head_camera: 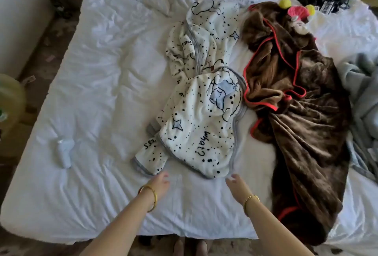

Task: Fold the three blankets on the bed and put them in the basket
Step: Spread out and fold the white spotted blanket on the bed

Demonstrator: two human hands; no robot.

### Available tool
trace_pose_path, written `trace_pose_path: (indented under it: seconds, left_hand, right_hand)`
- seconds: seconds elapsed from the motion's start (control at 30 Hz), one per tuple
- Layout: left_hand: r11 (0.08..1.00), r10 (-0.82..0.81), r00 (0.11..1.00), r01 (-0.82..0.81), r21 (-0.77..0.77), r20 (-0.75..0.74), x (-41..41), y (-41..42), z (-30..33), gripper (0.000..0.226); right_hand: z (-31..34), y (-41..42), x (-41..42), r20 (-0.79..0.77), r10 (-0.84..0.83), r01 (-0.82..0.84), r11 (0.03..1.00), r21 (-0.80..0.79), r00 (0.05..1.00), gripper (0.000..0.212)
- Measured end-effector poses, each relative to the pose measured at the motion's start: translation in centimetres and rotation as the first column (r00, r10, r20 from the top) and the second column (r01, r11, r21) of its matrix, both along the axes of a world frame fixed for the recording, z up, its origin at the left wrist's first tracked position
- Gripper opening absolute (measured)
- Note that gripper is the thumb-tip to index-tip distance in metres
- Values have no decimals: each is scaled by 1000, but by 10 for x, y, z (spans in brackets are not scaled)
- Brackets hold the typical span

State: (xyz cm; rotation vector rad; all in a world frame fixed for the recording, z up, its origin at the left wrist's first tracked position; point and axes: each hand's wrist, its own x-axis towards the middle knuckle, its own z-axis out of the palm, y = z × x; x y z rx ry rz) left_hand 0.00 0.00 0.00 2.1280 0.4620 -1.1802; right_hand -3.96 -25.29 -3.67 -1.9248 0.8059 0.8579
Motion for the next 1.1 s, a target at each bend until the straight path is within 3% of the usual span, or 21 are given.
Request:
trace_pose_path:
  seconds: [0.1, 0.2, 0.27, 0.3, 0.37, 0.43, 0.47, 0.53, 0.63, 0.7, 0.8, 0.97, 1.03, 1.1]
  left_hand:
    - [996, 77, 992, -73, -46, 96, 32, -32, -29, 42]
    - [986, 158, 987, -155, -69, 40, 40, -64, -55, 42]
    - [944, 321, 947, -319, -85, 8, 34, -77, -76, 56]
    - [879, 472, 882, -469, -88, 7, 32, -82, -85, 59]
    - [665, 747, 664, -745, -53, 24, 29, -87, -94, 57]
    - [476, 874, 482, -874, -102, -58, 26, -91, -102, 54]
    - [433, 883, 454, -886, -166, -118, 25, -93, -107, 50]
    - [446, 825, 515, -846, -292, -233, 25, -100, -108, 40]
    - [482, 746, 604, -780, -399, -279, 29, -116, -96, 26]
    - [459, 765, 593, -775, -434, -251, 34, -123, -86, 23]
    - [501, 771, 611, -756, -421, -179, 46, -129, -63, 28]
    - [702, 628, 778, -573, -424, -12, 68, -127, 4, 52]
    - [687, 598, 801, -519, -509, -10, 76, -126, 37, 55]
    - [647, 582, 813, -472, -598, -13, 81, -129, 73, 37]
  right_hand:
    - [-23, -3, 25, 133, -89, 93, 995, -28, 987, 50]
    - [-47, -8, 35, 125, -196, 202, 979, -36, 973, 50]
    - [-62, -14, 36, 110, -323, 324, 946, 7, 940, 48]
    - [-69, -17, 37, 113, -362, 362, 932, 17, 925, 41]
    - [-79, -22, 38, 120, -420, 419, 907, 36, 899, 36]
    - [-85, -26, 39, 89, -497, 488, 866, 108, 863, 45]
    - [-87, -27, 39, 58, -525, 513, 846, 148, 849, 49]
    - [-86, -28, 42, -16, -558, 545, 802, 245, 829, 48]
    - [-75, -21, 43, -44, -523, 497, 776, 388, 851, 38]
    - [-65, -17, 43, -13, -539, 493, 760, 423, 842, 33]
    - [-41, -17, 49, -49, -646, 582, 650, 489, 762, 26]
    - [27, -26, 68, -66, -723, 613, 530, 586, 688, 10]
    - [61, -30, 77, -85, -742, 594, 456, 663, 665, 12]
    - [98, -31, 85, -77, -733, 535, 417, 735, 676, 14]
